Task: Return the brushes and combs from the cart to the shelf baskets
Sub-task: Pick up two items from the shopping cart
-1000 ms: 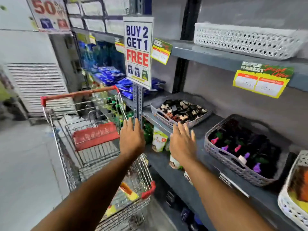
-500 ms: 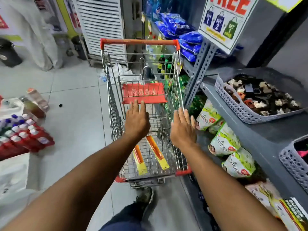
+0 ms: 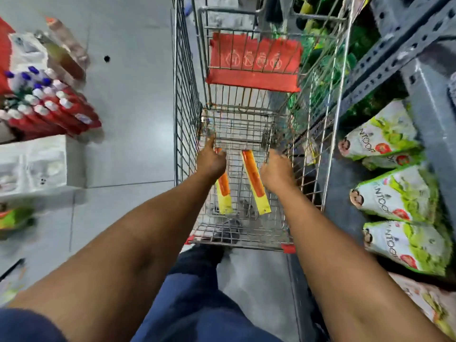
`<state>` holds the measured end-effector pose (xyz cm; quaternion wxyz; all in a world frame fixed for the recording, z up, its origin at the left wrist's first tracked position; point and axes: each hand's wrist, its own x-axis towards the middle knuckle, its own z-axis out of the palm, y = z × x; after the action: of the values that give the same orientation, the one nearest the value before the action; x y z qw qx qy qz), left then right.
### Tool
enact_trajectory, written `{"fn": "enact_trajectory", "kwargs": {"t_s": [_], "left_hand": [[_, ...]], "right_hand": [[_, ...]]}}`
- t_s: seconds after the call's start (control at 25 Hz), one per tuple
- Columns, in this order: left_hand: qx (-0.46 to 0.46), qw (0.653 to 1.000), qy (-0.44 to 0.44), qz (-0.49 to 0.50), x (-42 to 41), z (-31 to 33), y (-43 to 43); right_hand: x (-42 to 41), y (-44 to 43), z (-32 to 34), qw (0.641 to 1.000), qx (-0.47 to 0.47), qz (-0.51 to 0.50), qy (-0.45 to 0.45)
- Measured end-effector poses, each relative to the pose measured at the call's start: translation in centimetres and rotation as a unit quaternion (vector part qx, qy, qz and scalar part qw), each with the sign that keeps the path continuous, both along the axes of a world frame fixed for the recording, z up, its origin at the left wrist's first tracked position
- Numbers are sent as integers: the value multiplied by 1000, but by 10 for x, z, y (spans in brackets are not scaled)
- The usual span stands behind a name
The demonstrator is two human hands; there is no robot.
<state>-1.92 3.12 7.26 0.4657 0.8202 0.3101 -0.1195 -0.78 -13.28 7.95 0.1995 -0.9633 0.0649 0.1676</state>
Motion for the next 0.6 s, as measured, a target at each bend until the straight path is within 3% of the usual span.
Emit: {"fn": "enact_trajectory", "kwargs": {"t_s": [0.16,0.28,0.4,0.6], "left_hand": [[-32,988,133,65,-6,-51,-5],[-13,977,210,44,-14,-85,-10],[7,968,250,7,-25,-114,-12],[46,969,243,20,-19,-144,-8]], "right_hand": [[4,-6,-53,988,-17,-29,151],[-2,-12,-89,975,-23,-67,209],[-4,-13,-118,970,-44,-86,222],[6,-12,-150,969,-38,-144,199]]}}
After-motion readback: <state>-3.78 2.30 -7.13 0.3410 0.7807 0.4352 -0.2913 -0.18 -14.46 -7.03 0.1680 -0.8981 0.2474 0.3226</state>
